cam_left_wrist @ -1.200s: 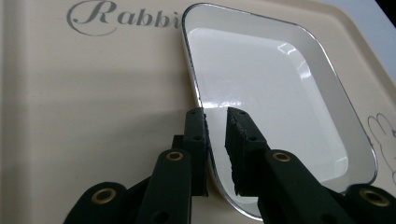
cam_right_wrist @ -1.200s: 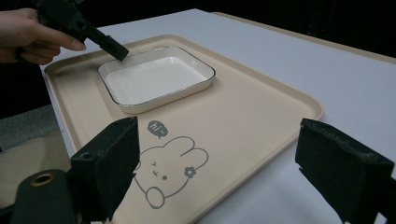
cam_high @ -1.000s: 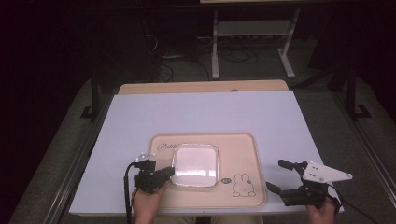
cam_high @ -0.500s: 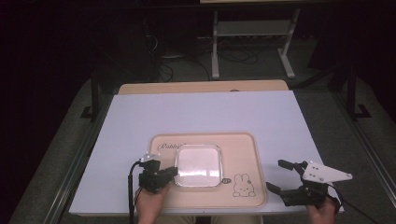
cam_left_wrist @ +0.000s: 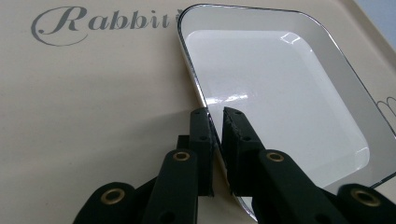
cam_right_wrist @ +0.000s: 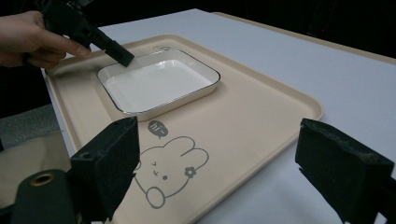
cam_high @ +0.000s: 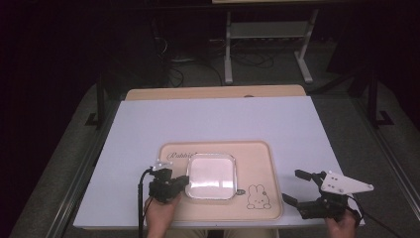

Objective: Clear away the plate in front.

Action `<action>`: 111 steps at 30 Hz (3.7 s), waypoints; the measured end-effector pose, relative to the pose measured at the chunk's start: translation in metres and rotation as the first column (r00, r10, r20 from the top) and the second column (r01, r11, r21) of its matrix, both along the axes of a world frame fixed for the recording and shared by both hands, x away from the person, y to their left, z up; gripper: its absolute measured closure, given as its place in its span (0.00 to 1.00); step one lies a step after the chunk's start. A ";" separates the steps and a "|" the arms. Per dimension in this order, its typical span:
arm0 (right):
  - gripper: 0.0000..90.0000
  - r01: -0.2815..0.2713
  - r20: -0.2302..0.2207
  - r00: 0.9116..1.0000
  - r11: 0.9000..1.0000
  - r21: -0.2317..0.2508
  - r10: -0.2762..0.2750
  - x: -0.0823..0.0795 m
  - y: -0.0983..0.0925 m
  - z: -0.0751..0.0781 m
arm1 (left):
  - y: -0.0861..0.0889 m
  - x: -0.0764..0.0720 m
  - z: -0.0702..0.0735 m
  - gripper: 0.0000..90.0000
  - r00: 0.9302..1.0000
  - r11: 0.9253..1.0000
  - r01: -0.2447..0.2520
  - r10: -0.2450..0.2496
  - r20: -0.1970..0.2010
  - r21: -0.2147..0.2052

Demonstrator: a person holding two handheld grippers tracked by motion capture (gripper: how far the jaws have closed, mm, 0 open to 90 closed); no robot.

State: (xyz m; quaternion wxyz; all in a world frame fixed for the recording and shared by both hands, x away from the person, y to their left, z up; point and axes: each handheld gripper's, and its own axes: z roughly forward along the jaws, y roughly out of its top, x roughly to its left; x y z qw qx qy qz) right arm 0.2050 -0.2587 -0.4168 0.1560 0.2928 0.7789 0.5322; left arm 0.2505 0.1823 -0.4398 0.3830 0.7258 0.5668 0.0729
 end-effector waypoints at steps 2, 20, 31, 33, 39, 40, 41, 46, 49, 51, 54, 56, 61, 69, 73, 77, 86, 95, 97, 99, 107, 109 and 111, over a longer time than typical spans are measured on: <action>0.14 0.000 -0.001 1.000 1.000 0.001 0.000 0.000 0.000 0.000 | 0.000 0.000 0.000 0.91 1.000 1.000 0.000 0.000 0.000 -0.005; 0.14 0.008 -0.007 1.000 1.000 -0.003 -0.008 0.001 0.000 -0.001 | 0.009 -0.008 0.004 0.83 0.998 0.999 0.040 -0.039 0.045 -0.032; 0.14 0.017 -0.019 1.000 1.000 -0.017 -0.018 0.002 0.001 -0.002 | 0.024 -0.007 0.017 0.81 0.989 0.997 0.082 -0.082 0.120 0.004; 0.14 0.019 -0.023 1.000 1.000 -0.019 -0.020 0.002 0.001 -0.003 | 0.027 -0.007 0.019 0.80 0.987 0.996 0.090 -0.090 0.132 0.009; 0.14 0.028 -0.029 0.999 0.999 -0.021 -0.029 0.003 0.001 -0.003 | 0.037 -0.006 0.021 0.78 0.979 0.993 0.117 -0.116 0.167 0.002; 0.14 0.030 -0.030 0.999 0.999 -0.021 -0.030 0.004 0.000 -0.003 | 0.039 -0.006 0.021 0.78 0.978 0.992 0.124 -0.124 0.170 0.010; 0.14 0.030 -0.031 0.999 0.999 -0.021 -0.031 0.004 0.000 -0.004 | 0.040 -0.006 0.021 0.78 0.977 0.992 0.123 -0.124 0.172 0.016; 0.14 0.030 -0.037 0.999 0.999 -0.021 -0.031 0.005 0.000 -0.004 | 0.047 -0.005 0.023 0.74 0.970 0.989 0.145 -0.146 0.195 0.023; 0.14 0.030 -0.037 0.999 0.999 -0.021 -0.030 0.005 0.000 -0.004 | 0.053 -0.006 0.025 0.72 0.964 0.987 0.157 -0.157 0.214 0.016; 0.14 0.032 -0.038 0.999 0.999 -0.021 -0.033 0.005 0.000 -0.004 | 0.057 -0.007 0.027 0.70 0.960 0.986 0.165 -0.165 0.228 0.020; 0.14 0.035 -0.036 0.999 0.999 -0.021 -0.036 0.005 -0.001 -0.004 | 0.065 -0.008 0.030 0.67 0.953 0.985 0.173 -0.168 0.251 0.004; 0.14 0.037 -0.035 0.999 0.999 -0.022 -0.037 0.005 -0.001 -0.004 | 0.070 -0.010 0.032 0.67 0.948 0.985 0.174 -0.172 0.266 0.015; 0.14 0.042 -0.034 0.999 0.999 -0.023 -0.042 0.005 -0.002 -0.004 | 0.077 -0.011 0.033 0.65 0.942 0.981 0.185 -0.193 0.275 0.056; 0.14 0.050 -0.029 0.998 0.999 -0.022 -0.051 0.005 -0.003 -0.004 | 0.091 -0.016 0.036 0.63 0.933 0.979 0.184 -0.201 0.298 0.084; 0.14 0.055 -0.031 0.998 0.998 -0.021 -0.056 0.005 -0.004 -0.003 | 0.098 -0.019 0.038 0.59 0.927 0.979 0.185 -0.202 0.316 0.086; 0.14 0.056 -0.029 0.998 0.998 -0.021 -0.056 0.005 -0.005 -0.004 | 0.104 -0.022 0.040 0.57 0.925 0.980 0.172 -0.196 0.326 0.101; 0.14 0.058 -0.030 0.998 0.998 -0.022 -0.059 0.006 -0.006 -0.004 | 0.112 -0.029 0.033 0.50 0.923 0.980 0.170 -0.196 0.331 0.108; 0.14 0.059 -0.036 0.998 0.998 -0.019 -0.060 0.006 -0.005 -0.004 | 0.119 -0.040 0.026 0.41 0.922 0.978 0.168 -0.200 0.331 0.121; 0.14 0.057 -0.037 0.998 0.998 -0.020 -0.058 0.007 -0.005 -0.004 | 0.120 -0.042 0.024 0.39 0.920 0.978 0.170 -0.201 0.336 0.118; 0.14 0.055 -0.039 0.998 0.998 -0.022 -0.055 0.007 -0.005 -0.005 | 0.119 -0.043 0.022 0.38 0.919 0.976 0.170 -0.206 0.337 0.133; 0.14 0.038 -0.046 0.998 0.999 -0.032 -0.039 0.008 0.000 -0.006 | 0.120 -0.043 0.013 0.34 0.911 0.970 0.197 -0.234 0.341 0.141; 0.14 0.033 -0.049 0.998 0.999 -0.033 -0.035 0.009 0.000 -0.006 | 0.122 -0.041 0.011 0.32 0.915 0.972 0.192 -0.226 0.334 0.132; 0.14 0.033 -0.048 0.998 0.999 -0.029 -0.034 0.009 0.000 -0.006 | 0.124 -0.040 0.010 0.32 0.920 0.975 0.187 -0.217 0.327 0.122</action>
